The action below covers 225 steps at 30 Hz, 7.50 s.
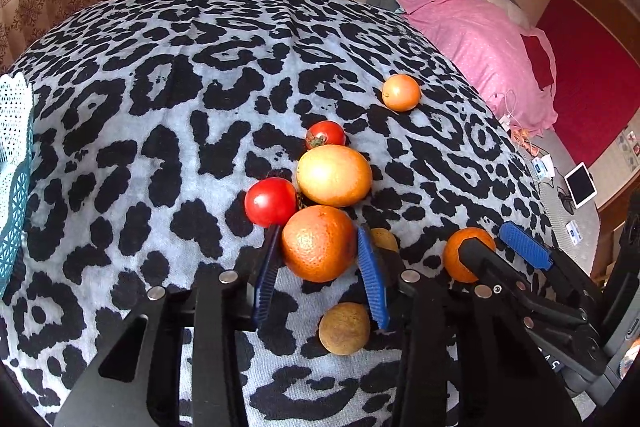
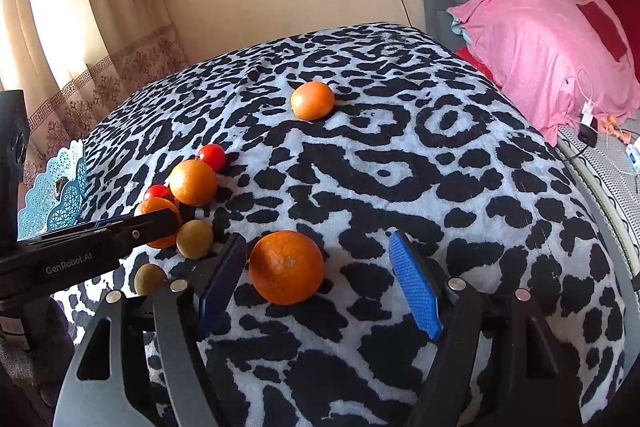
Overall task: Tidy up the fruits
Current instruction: 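Grasp the large orange with left tool while right tool grasps the tangerine, then lower orange into blue basket and open left tool while right tool holds tangerine, then carry the tangerine into the blue basket and open right tool, then move right tool to a small orange and close fingers on it, then move left tool to a red tomato and grasp it while right tool holds the small orange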
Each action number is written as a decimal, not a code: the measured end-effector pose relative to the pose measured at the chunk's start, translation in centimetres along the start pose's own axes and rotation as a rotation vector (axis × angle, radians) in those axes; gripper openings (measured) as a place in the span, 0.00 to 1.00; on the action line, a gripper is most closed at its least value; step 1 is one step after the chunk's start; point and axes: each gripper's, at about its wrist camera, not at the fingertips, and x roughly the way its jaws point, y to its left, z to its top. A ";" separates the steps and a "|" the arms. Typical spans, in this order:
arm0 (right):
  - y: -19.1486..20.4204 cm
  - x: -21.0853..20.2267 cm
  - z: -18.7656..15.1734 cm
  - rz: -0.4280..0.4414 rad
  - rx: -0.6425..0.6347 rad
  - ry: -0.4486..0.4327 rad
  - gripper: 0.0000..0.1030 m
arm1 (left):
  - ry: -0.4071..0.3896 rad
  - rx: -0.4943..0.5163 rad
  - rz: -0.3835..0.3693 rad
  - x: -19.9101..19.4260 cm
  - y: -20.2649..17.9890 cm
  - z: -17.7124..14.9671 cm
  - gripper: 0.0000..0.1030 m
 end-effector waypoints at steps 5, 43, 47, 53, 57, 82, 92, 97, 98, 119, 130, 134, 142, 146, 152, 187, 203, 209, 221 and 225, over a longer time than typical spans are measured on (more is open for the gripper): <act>0.2 0.2 0.0 -0.003 -0.011 0.010 0.71 | -0.032 0.007 0.022 -1.4 0.2 0.0 0.38; 2.2 -1.6 1.3 0.012 -0.066 -0.011 0.31 | -0.279 -0.189 0.302 -12.7 13.4 -1.0 0.38; 2.2 -1.3 0.7 -0.016 -0.067 0.015 0.31 | -0.303 -0.214 0.339 -14.0 15.7 -1.4 0.38; 2.5 -1.1 0.2 -0.038 -0.071 0.029 0.32 | -0.320 -0.265 0.385 -15.2 19.3 -1.9 0.38; 3.1 -1.3 0.1 -0.035 -0.077 0.036 0.33 | -0.332 -0.291 0.412 -16.0 21.3 -2.2 0.38; 6.9 -0.5 -3.0 -0.002 -0.170 0.139 0.48 | -0.389 -0.368 0.451 -17.2 24.1 -3.3 0.84; 7.8 -1.5 -2.5 0.004 -0.175 0.123 0.37 | -0.393 -0.361 0.459 -17.3 24.0 -3.5 0.85; 10.8 -2.8 0.3 0.075 -0.217 0.051 0.37 | -0.395 -0.355 0.461 -17.3 23.9 -3.5 0.85; 11.9 -2.9 0.8 0.097 -0.235 0.041 0.37 | -0.395 -0.353 0.460 -17.3 23.8 -3.6 0.85; 31.6 3.0 3.1 0.392 -0.485 0.089 0.38 | -0.385 -0.395 0.510 -19.1 24.7 -6.2 0.86; 29.7 2.4 3.2 0.376 -0.443 0.065 0.39 | -0.381 -0.389 0.497 -18.9 24.2 -6.0 0.96; 28.7 2.5 3.6 0.361 -0.419 0.055 0.42 | -0.381 -0.383 0.497 -18.9 23.9 -5.8 0.96; 26.6 2.6 3.9 0.340 -0.363 0.056 0.48 | -0.375 -0.372 0.495 -18.7 23.1 -5.6 0.96; 25.8 2.5 4.1 0.334 -0.347 0.051 0.48 | -0.364 -0.359 0.489 -18.2 22.3 -5.4 0.96; 23.6 2.5 4.4 0.325 -0.301 0.044 0.49 | -0.360 -0.332 0.488 -17.9 21.1 -4.9 0.96; 2.4 7.0 10.3 -0.066 -0.041 0.010 0.49 | -0.289 -0.162 0.457 -14.0 15.0 -2.2 0.96; 2.4 12.0 11.6 -0.088 -0.051 0.066 0.45 | -0.263 -0.123 0.462 -12.9 13.9 -1.8 0.96; 2.3 12.1 11.5 -0.091 -0.059 0.067 0.41 | -0.250 -0.109 0.454 -12.3 13.4 -1.8 0.96; 2.4 10.0 10.9 -0.066 -0.051 0.051 0.41 | -0.252 -0.091 0.437 -12.4 12.5 -1.7 0.96; 2.6 9.1 10.5 -0.055 -0.055 0.045 0.41 | -0.255 -0.077 0.433 -12.4 11.9 -1.7 0.96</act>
